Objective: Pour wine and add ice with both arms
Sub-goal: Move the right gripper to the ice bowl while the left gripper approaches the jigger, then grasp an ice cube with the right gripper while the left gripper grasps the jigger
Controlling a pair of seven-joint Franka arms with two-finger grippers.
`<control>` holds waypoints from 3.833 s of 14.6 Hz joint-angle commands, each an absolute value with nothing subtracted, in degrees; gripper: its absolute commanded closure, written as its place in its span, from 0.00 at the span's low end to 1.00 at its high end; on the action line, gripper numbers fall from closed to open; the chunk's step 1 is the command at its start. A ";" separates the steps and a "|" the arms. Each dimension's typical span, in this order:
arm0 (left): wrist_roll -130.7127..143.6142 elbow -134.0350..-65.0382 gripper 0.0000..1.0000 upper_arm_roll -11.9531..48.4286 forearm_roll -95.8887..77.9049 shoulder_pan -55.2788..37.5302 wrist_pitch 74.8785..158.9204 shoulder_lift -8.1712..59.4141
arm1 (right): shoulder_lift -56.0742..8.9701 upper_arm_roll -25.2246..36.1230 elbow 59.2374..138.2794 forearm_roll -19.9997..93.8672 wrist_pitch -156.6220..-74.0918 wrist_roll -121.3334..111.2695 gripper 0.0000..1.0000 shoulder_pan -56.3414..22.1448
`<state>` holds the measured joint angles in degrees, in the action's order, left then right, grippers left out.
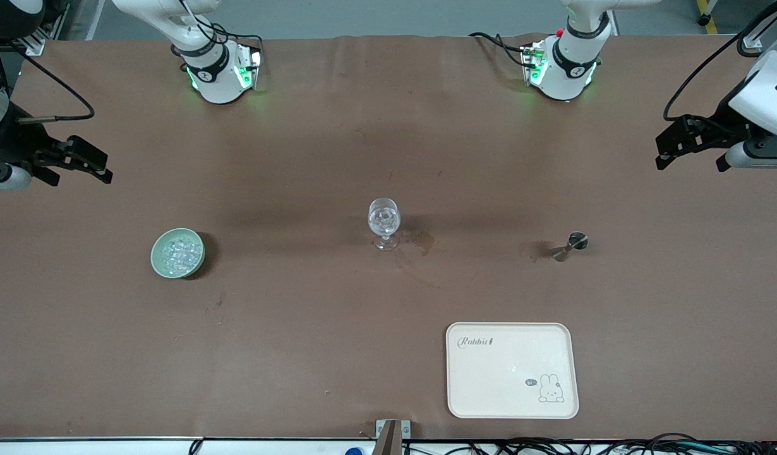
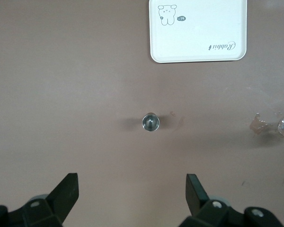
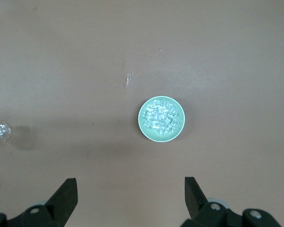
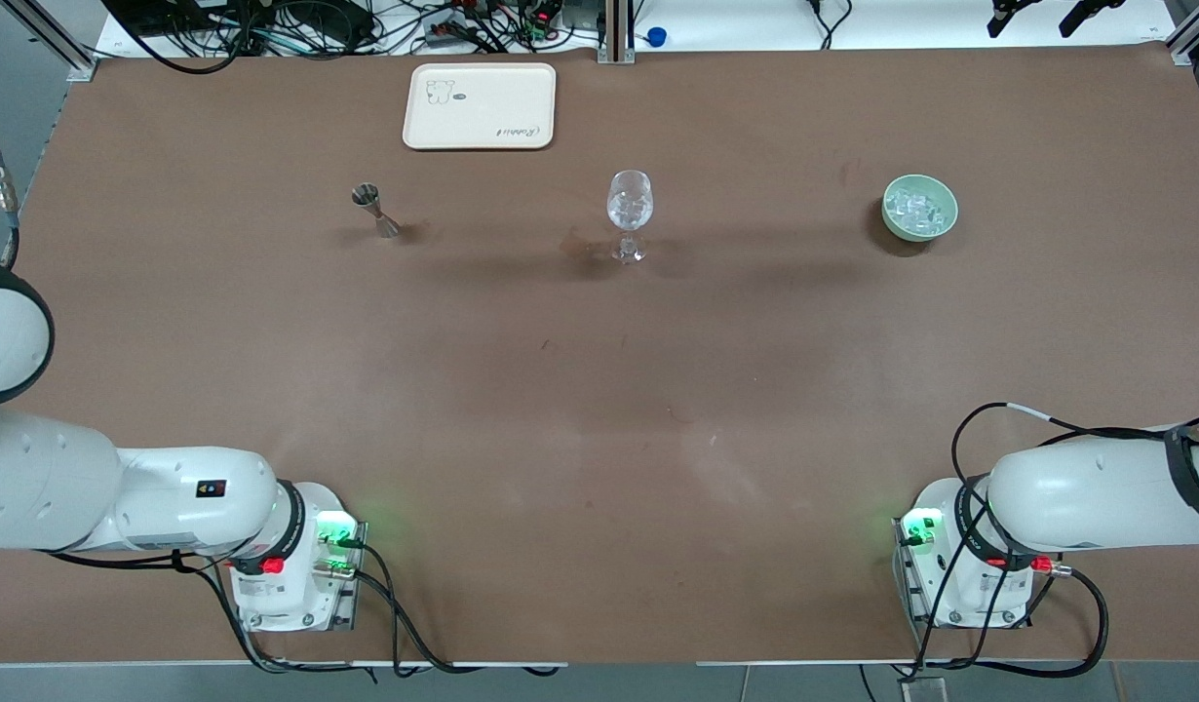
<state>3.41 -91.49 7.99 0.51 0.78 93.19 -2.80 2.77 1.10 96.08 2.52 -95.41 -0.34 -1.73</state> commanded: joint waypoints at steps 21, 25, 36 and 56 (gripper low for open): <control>20.28 -88.42 0.02 7.47 -10.17 13.01 99.93 17.56 | -3.34 1.32 99.74 -1.23 -101.93 -0.79 0.01 2.81; 28.64 -88.77 0.01 7.47 -17.29 14.41 100.02 23.45 | -4.04 1.23 106.51 -1.23 -111.95 -1.40 0.01 2.55; 33.65 -95.10 0.00 7.56 -46.92 22.94 99.58 36.90 | -16.08 1.05 111.17 -0.62 -130.14 -5.45 0.01 1.76; 33.58 -97.73 0.08 8.26 -52.12 22.68 98.00 47.02 | -20.57 0.97 123.84 -0.44 -146.16 -5.19 0.16 1.67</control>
<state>34.92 -97.13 8.10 -50.81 22.58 98.62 47.08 -20.78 1.22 122.70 -0.46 -145.22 -4.93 1.33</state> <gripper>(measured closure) 0.053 0.137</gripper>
